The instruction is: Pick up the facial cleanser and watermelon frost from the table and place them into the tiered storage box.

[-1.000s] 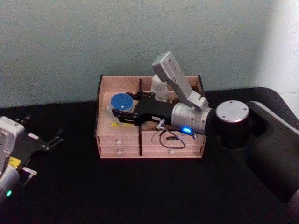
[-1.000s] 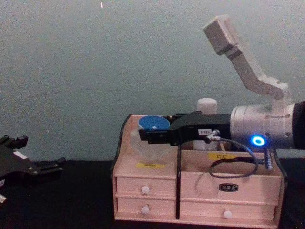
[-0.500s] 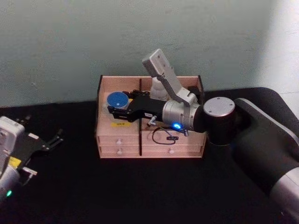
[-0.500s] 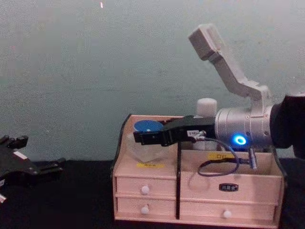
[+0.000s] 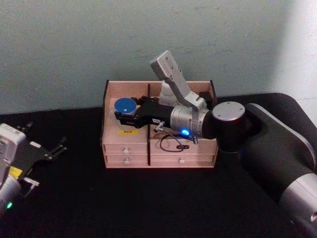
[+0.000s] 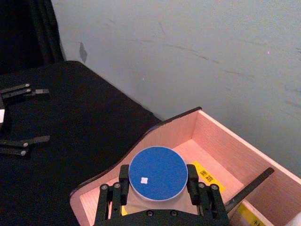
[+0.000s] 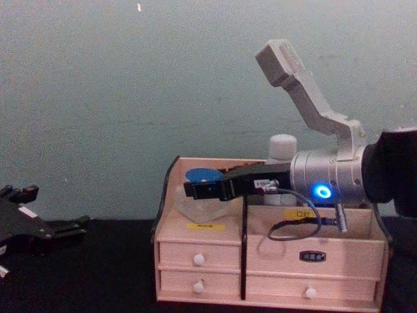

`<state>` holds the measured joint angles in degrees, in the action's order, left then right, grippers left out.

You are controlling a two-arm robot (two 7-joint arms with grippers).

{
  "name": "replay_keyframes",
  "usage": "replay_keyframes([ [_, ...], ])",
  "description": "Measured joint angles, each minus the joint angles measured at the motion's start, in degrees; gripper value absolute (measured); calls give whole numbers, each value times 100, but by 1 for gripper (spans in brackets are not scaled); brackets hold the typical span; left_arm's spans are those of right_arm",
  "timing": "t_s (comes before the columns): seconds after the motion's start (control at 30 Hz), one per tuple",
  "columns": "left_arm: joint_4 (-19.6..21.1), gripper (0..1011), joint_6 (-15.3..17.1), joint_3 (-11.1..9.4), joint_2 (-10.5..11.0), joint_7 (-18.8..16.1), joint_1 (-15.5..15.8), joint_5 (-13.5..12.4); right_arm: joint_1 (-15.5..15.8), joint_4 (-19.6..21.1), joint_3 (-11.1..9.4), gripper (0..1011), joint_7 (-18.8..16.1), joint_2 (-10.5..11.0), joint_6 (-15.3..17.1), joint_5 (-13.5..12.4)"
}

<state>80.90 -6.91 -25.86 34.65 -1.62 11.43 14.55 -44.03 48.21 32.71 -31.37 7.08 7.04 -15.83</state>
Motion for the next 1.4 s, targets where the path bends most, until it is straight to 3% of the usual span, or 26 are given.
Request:
replay_keyframes([
  [0.57,0,1001,0,0,0,0,0,0,5,14,15,726,-1,12,-13,0],
  [0.97,0,1001,0,0,0,0,0,0,10,21,23,1002,-5,17,-20,0],
  [1.27,0,1001,0,0,0,0,0,0,26,61,18,1002,-3,26,-27,-1],
  [1.4,0,1002,0,0,0,0,0,0,250,534,-76,1002,51,175,-42,-8],
])
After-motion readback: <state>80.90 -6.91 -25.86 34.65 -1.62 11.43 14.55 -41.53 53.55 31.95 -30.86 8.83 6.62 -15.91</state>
